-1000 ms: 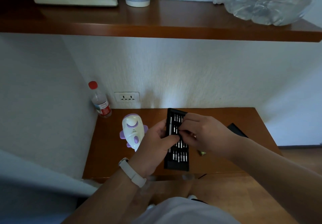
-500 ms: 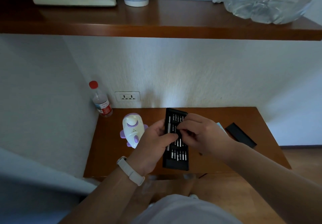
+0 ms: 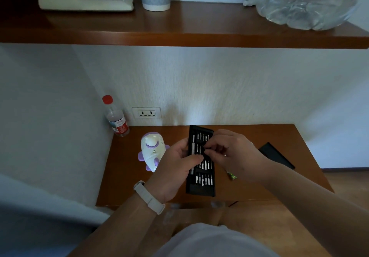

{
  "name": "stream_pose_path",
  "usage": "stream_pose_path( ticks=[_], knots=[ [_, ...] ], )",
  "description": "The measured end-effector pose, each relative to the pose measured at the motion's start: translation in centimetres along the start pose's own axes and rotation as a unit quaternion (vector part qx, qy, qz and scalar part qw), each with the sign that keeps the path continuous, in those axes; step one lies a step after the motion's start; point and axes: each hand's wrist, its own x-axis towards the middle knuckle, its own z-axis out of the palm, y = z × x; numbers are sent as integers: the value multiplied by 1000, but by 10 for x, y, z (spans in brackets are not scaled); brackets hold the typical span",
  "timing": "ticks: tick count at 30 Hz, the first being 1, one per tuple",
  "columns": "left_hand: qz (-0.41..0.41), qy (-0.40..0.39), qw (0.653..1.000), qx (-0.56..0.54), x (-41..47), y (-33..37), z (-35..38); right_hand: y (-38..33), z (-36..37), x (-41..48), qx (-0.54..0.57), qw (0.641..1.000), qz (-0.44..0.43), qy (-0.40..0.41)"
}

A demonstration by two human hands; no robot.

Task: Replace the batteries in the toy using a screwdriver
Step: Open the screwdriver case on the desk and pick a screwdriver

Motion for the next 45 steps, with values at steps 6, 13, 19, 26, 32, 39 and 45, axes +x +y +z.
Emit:
stream_pose_path(
  ticks=[6, 13, 19, 26, 32, 39, 45],
  knots=[
    [8, 4, 1000, 17, 4, -1, 0, 0, 7, -2, -9, 998, 54, 18],
    [2, 7, 1000, 29, 9, -6, -1, 1, 10, 1, -4, 997, 76, -11],
    [4, 12, 999, 30, 13, -10, 3, 0, 4, 3, -16, 994, 111, -4],
    [0, 4, 1000, 25, 20, -11, 8, 7, -2, -8, 23, 985, 172, 12],
    [-3, 1, 1000, 8, 28, -12, 17, 19, 0, -19, 88, 966, 243, 27],
    [-18, 2, 1000, -17, 42, -10, 34, 31, -5, -27, 244, 905, 345, 41],
    [-28, 5, 999, -17, 54, -4, 56, 46, -19, -25, 422, 795, 428, 82]
  ],
)
